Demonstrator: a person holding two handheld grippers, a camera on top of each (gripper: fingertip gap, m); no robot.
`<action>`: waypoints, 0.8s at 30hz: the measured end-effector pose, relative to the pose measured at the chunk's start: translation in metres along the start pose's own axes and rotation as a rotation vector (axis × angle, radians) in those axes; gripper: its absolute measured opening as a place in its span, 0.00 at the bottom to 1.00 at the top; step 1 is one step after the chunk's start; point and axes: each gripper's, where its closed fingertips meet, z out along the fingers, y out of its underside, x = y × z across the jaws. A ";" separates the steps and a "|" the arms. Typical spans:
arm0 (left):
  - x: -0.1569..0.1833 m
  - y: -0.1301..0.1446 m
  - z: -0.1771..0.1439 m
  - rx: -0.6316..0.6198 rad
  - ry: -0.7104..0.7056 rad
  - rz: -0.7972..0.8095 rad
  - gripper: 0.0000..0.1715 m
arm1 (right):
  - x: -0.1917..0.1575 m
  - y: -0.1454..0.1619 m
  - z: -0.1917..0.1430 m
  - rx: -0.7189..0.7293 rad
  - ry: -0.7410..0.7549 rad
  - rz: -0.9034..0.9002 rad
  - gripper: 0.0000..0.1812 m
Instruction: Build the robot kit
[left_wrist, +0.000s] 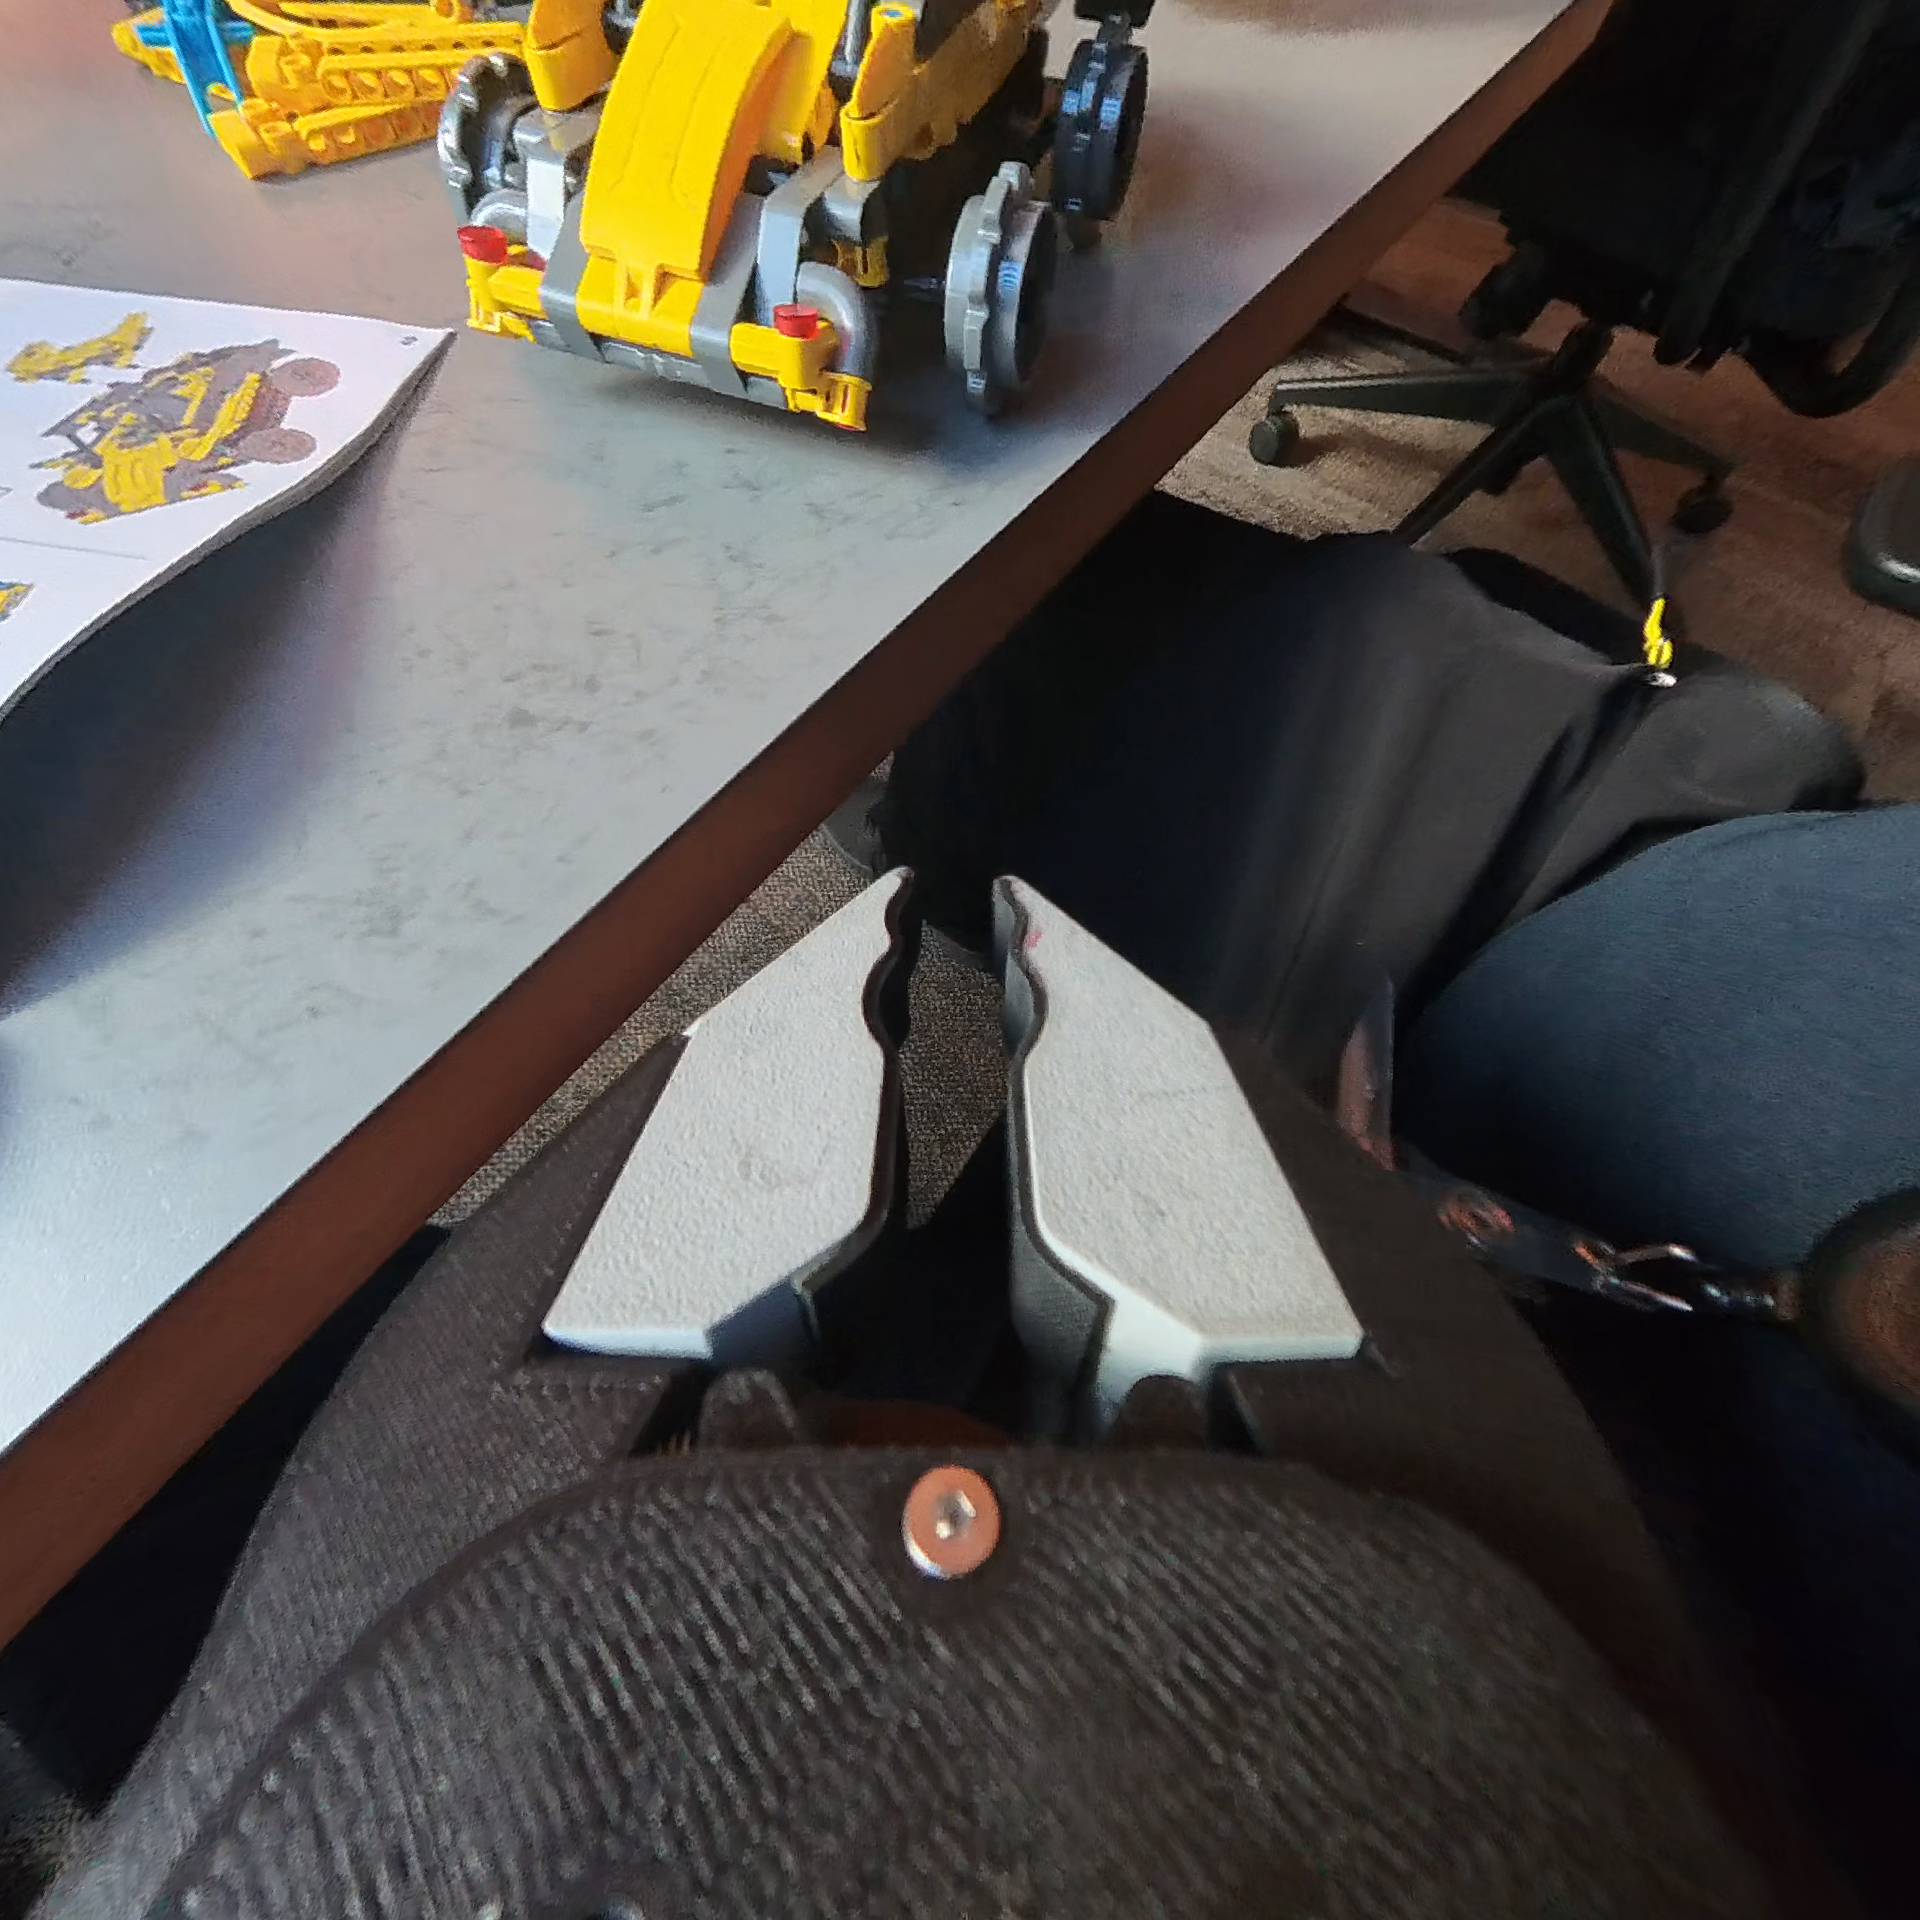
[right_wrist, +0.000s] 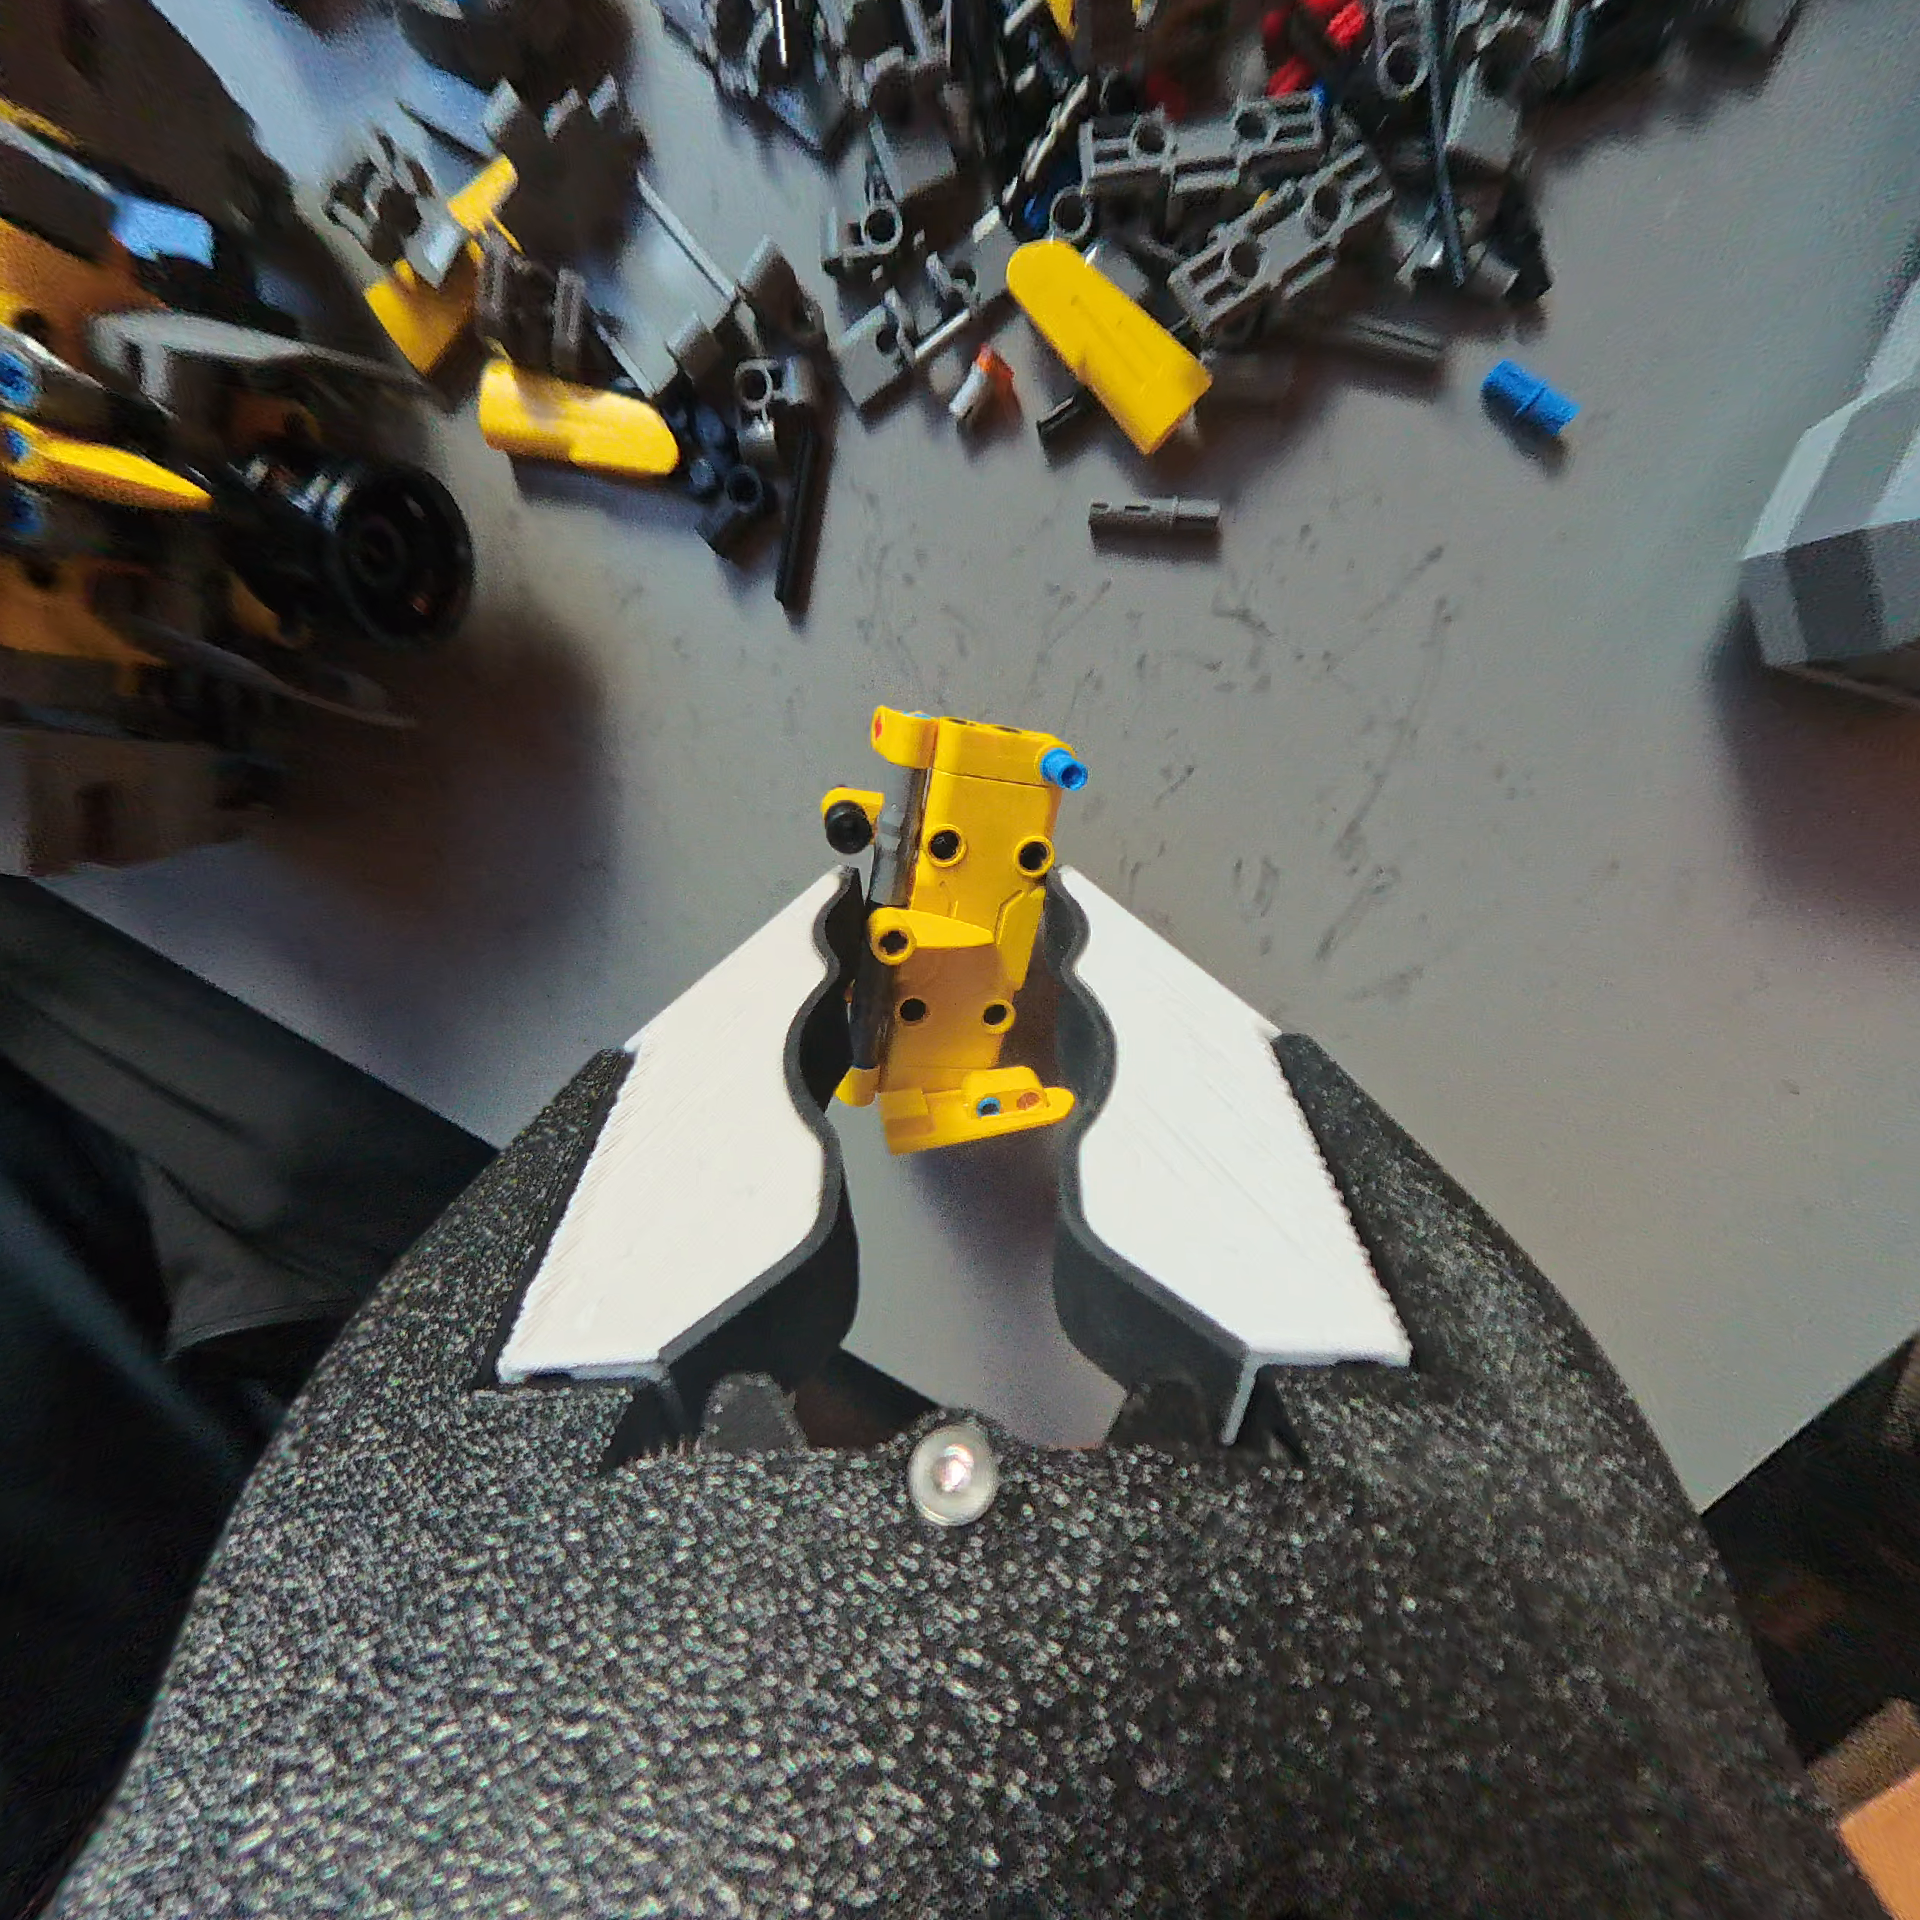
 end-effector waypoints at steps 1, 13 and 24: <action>0.001 0.000 0.000 -0.002 -0.002 0.007 0.06 | 0.000 0.003 0.004 -0.006 0.004 -0.010 0.19; -0.003 0.005 0.000 -0.012 -0.004 -0.003 0.06 | 0.017 0.003 -0.033 0.145 -0.027 0.015 0.24; -0.007 0.008 -0.001 -0.018 -0.013 -0.010 0.06 | 0.004 0.018 -0.016 0.221 -0.271 0.131 0.25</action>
